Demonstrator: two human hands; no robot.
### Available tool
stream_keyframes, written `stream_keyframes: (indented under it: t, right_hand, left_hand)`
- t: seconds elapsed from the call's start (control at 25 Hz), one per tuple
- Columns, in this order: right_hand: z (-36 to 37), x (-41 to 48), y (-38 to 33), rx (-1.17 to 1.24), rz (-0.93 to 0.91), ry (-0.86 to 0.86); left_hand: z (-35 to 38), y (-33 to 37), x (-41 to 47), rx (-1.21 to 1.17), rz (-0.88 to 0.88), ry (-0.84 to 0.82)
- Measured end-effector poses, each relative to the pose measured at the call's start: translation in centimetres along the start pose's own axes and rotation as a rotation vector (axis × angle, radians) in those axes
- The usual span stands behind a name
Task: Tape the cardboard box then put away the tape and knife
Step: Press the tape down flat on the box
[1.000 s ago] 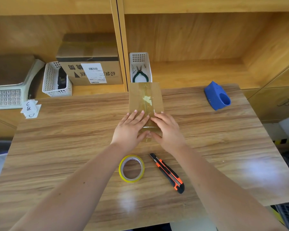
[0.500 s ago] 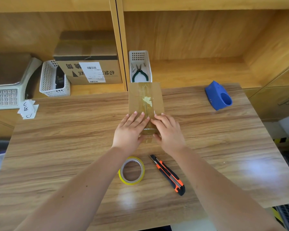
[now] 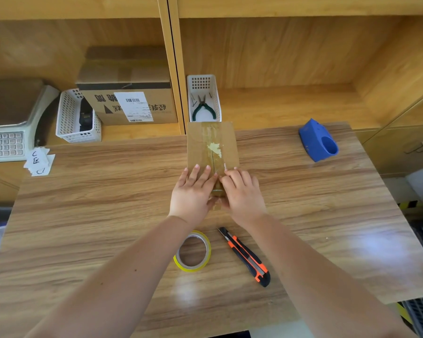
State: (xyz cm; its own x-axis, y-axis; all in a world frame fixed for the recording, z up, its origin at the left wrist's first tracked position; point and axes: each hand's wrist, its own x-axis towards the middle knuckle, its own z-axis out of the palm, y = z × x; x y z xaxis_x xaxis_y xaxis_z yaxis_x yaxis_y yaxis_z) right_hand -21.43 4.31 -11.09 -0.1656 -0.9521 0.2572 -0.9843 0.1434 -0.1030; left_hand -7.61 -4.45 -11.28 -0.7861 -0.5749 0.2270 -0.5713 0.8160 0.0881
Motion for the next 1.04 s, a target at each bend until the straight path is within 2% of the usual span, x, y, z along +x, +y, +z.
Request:
stream_keyframes:
  t: [0.56,0.8,1.04]
  right_hand:
    - [-0.9,0.3,-0.2,-0.008,-0.003,-0.077]
    - [-1.1,-0.1,1.5,0.02,-0.093,-0.088]
    - [-1.7,-0.4,0.7,0.073,0.008,-0.139]
  left_hand:
    - [-0.5,-0.2,0.4,0.04,0.016,-0.083]
    - [-0.8,-2.0,0.1,-0.005,0.135,-0.056]
    - [-1.3,-1.4,-0.5,0.008,0.091,-0.109]
